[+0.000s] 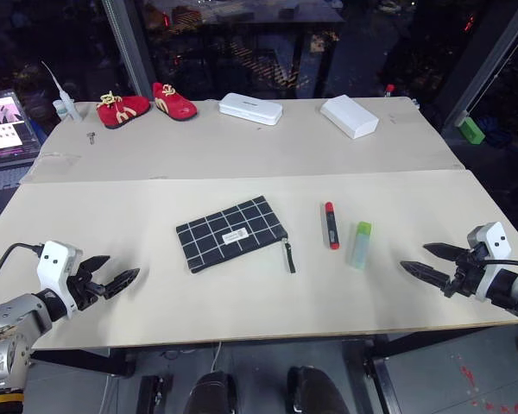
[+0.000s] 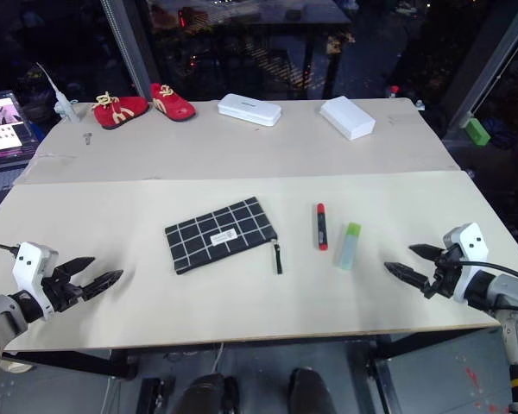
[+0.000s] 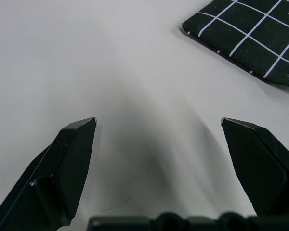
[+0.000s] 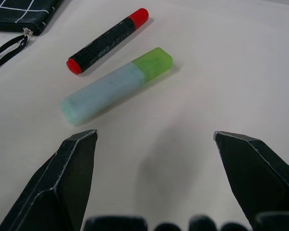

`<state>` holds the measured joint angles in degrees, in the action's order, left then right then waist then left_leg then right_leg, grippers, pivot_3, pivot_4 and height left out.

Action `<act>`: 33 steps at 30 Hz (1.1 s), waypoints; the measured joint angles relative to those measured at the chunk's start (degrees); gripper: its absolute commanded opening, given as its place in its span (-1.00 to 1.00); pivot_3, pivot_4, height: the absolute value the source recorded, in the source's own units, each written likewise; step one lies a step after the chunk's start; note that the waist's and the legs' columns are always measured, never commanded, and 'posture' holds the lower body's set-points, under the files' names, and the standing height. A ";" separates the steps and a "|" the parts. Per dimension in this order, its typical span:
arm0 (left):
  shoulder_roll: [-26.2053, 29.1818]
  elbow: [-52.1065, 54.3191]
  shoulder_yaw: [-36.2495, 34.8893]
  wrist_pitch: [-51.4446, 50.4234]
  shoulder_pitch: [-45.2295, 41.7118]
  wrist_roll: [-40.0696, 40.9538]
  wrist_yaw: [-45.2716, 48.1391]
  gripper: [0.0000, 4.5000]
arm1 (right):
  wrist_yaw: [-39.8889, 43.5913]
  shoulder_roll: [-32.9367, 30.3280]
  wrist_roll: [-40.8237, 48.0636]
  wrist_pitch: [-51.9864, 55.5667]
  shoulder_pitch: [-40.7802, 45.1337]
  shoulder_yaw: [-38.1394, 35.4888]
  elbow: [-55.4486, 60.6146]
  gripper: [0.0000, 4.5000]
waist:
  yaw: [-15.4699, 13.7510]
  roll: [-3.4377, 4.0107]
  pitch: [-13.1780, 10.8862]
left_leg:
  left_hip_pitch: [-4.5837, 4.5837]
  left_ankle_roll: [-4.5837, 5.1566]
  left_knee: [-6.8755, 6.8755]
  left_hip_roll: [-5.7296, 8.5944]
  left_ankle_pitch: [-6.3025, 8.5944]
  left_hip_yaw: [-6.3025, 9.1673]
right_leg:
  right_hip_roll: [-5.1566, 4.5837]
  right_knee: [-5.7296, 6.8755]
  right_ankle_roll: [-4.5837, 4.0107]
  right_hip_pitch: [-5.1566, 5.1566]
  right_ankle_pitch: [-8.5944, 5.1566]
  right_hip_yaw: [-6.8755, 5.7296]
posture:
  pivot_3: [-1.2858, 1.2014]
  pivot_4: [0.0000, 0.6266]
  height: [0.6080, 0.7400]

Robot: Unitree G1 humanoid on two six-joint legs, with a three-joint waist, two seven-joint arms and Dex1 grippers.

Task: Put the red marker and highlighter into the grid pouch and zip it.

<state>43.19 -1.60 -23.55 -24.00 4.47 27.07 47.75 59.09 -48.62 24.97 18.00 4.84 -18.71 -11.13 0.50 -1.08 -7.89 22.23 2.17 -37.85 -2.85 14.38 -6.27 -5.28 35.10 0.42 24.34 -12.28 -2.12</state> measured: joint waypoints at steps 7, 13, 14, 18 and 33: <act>0.62 -4.41 0.92 8.68 -2.35 -0.86 8.26 1.00 | -0.30 1.36 -0.86 -1.21 1.82 0.63 -2.26 0.56 | 0.00 -0.01 0.00 | -0.01 0.00 -0.01 0.01 0.00 -0.03 | 0.01 0.00 -0.02 0.00 0.00 -0.02 | 0.03 -0.52 1.00; 1.13 -10.91 3.65 28.17 -4.53 -9.04 11.40 1.00 | -0.51 2.90 -1.20 -1.90 3.06 1.21 -3.26 -0.36 | 0.03 -0.01 0.01 | 0.02 0.00 -0.01 0.02 0.00 -0.05 | -0.03 -0.02 -0.03 0.00 0.00 0.00 | 0.03 -0.52 1.00; 1.40 -11.84 4.28 30.98 -5.15 -9.94 11.78 1.00 | -0.41 2.89 -1.16 -1.90 3.41 1.19 -3.21 -0.52 | 0.01 0.00 0.01 | 0.02 0.00 -0.01 0.02 0.00 -0.05 | -0.04 -0.02 -0.03 0.00 0.01 0.00 | 0.03 -0.52 1.00; 2.46 -15.60 5.76 38.86 -7.51 -12.45 12.95 1.00 | 0.38 2.89 -1.01 -1.71 3.80 1.20 -2.80 -0.99 | 0.00 0.00 0.01 | 0.01 0.00 -0.01 0.00 0.00 -0.05 | -0.02 0.01 -0.03 0.01 0.00 -0.02 | 0.03 -0.52 1.00; 3.64 -28.46 16.03 63.71 -15.92 -21.80 15.17 1.00 | -5.59 15.19 0.79 9.23 24.27 15.43 10.55 -0.99 | 0.23 0.00 0.01 | -0.02 -0.02 -0.02 -0.08 -0.02 -0.09 | 0.01 0.19 -0.09 0.07 0.05 -0.11 | 0.03 -0.52 1.00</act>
<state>46.82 -30.06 -7.52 39.71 -11.45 5.27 62.93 53.49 -33.43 25.75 27.23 29.11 -3.28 -0.57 0.74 -1.08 -7.88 22.21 2.15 -37.87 -2.93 14.36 -6.35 -5.26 35.29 0.32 24.41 -12.24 -2.24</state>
